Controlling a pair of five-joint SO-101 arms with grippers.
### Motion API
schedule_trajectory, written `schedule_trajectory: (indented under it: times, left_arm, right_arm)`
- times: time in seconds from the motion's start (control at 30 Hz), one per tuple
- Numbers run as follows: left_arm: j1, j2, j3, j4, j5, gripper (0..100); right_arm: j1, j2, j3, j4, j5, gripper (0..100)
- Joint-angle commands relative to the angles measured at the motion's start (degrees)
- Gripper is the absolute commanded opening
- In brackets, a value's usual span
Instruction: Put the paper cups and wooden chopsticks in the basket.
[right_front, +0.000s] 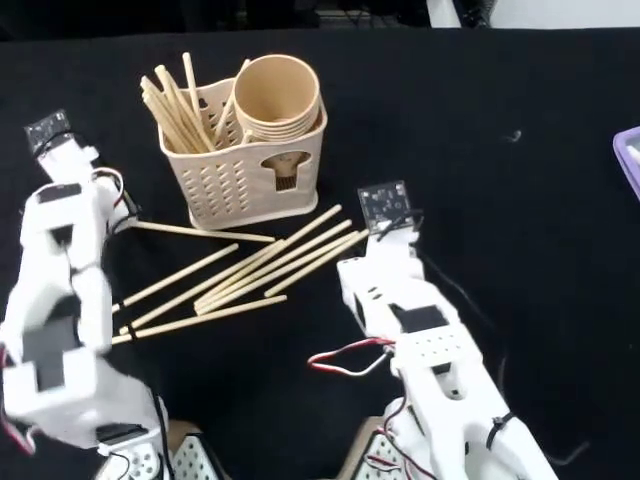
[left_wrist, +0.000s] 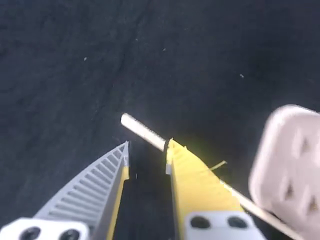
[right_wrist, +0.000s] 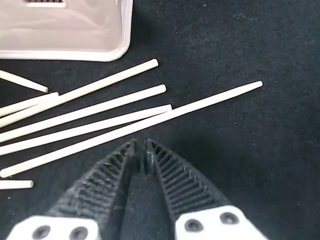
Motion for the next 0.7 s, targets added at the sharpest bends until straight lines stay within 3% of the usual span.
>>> schedule_trajectory:
  times: [0.0,0.13,0.3,0.67]
  left_arm:
    - [0.75,8.09,-8.75,-0.44,0.88,13]
    - [0.75,10.90,-8.57,0.79,0.53,13]
    - [0.66,9.85,-9.98,11.34,0.35,13]
    - [-2.95,8.35,-11.12,25.23,-13.10,13]
  right_arm:
    - [1.14,-1.27,-0.22,-1.32,0.18,2.9]
    - [1.05,-1.27,-0.31,-1.32,0.18,2.9]
    - [-0.88,-1.27,-0.31,-1.32,0.26,2.9]
    - [-0.88,-1.27,-0.22,-1.32,0.26,2.9]
